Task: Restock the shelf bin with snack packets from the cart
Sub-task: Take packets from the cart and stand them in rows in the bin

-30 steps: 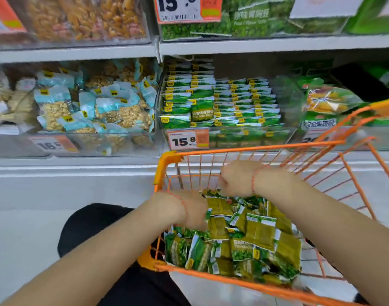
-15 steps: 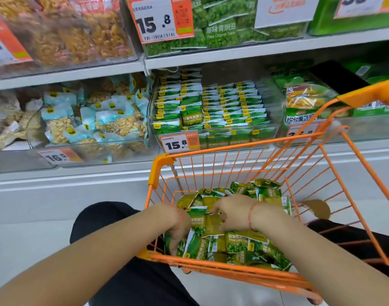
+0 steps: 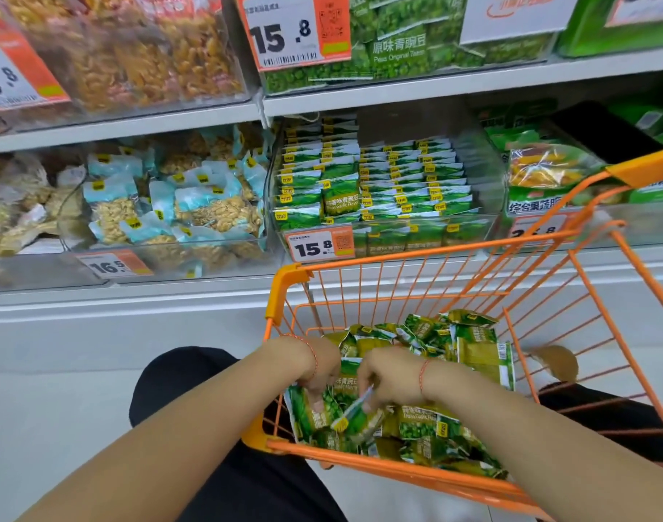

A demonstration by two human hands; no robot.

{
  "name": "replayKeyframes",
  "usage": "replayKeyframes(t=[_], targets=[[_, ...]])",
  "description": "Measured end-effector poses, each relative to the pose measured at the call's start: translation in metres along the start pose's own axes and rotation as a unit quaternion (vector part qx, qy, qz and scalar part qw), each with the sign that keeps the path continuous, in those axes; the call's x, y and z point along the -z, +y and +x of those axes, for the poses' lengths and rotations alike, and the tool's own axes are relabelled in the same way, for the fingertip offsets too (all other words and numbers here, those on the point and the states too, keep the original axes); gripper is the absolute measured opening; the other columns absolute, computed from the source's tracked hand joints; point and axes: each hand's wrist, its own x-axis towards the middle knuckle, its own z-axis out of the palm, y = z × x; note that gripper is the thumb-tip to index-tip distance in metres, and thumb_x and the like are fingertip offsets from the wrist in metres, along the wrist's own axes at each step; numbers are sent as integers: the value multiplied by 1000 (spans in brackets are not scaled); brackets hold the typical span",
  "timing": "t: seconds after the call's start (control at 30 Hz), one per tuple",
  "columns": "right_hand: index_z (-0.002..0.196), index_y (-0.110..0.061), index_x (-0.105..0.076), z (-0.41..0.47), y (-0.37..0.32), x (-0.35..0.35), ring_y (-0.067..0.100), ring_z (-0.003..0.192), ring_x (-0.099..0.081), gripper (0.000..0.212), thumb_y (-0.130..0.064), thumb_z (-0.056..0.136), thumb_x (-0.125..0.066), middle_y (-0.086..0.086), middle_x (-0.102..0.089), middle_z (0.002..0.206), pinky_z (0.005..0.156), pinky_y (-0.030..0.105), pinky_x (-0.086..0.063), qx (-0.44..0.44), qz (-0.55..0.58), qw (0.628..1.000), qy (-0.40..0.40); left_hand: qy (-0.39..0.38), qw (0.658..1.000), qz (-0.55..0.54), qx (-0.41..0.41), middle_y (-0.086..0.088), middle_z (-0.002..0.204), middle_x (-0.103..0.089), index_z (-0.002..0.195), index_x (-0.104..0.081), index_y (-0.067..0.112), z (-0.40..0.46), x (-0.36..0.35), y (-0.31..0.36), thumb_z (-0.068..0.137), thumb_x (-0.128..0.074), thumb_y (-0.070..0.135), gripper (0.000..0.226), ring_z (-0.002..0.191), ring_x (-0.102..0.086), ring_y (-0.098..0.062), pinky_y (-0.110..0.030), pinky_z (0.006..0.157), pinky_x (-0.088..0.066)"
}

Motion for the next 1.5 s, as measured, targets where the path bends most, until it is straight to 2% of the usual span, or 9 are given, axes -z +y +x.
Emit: replayKeyframes(t=[0.13,0.23,0.4,0.73,0.87,0.97,1.1,1.27,1.5], targets=[[71,-16,-51,-34,19,50,10,59,-45,21,-16,88,-65,-3,-47,63,56,17,-40,-70,201,975,64,87,984,-155,-17,-3,111,-60,114,-62,13,-19,20,-18,81,-74,33,41,100,-56,-18,-30,85,-45],[65,-13,-42,-52,33,73,12,52,-43,31,-6,88,-61,-2,-39,51,66,27,-46,-127,370,904,174,163,924,-334,-93,13,73,-57,94,-59,15,-40,38,-28,85,-70,23,17,68,-54,2,-12,67,-40],[78,-13,-41,-65,24,83,15,49,-38,21,-10,93,-55,2,-34,54,52,25,-43,-121,503,807,284,219,719,-644,-139,5,75,-65,106,-58,1,-46,42,-24,86,-65,15,25,72,-66,-4,-30,88,-54],[96,-9,-52,-70,6,65,13,52,-66,7,-13,98,-47,5,-68,67,44,23,-51,-32,704,634,319,214,343,-897,-180,-20,99,-69,99,-63,1,-28,39,31,81,-59,14,22,74,-72,-20,-26,66,-59],[108,-13,-53,-70,10,64,14,67,-68,13,-20,98,-48,6,-68,88,56,27,-55,-27,696,633,337,255,350,-885,-173,-21,117,-64,121,-54,-6,-15,38,40,75,-71,12,52,97,-69,-29,-27,67,-59],[123,-21,-49,-70,6,64,20,99,-60,34,-36,93,-54,4,-57,116,79,32,-52,-15,680,647,345,297,436,-834,-161,-19,128,-58,136,-45,8,-10,38,42,71,-80,19,75,115,-59,-32,-37,79,-58],[143,-14,-34,-73,2,62,22,130,-43,96,-54,67,-75,0,-41,143,100,40,-45,26,660,662,354,414,527,-730,-133,-1,72,-55,139,-39,40,-6,34,45,65,-85,39,87,67,-58,-25,-49,84,-53],[114,-23,-60,-72,1,59,16,100,-67,51,-33,68,-79,-5,-73,103,99,49,-45,31,587,724,361,439,594,-657,-151,6,128,-57,130,-50,34,-7,31,47,69,-78,45,68,98,-67,-15,-40,79,-58],[123,-21,-53,-62,9,56,18,100,-67,58,-18,72,-80,-1,-71,108,93,48,-50,23,589,711,382,494,632,-583,-129,17,108,-63,108,-60,32,-6,29,45,74,-69,42,37,104,-58,1,-4,83,-41]])
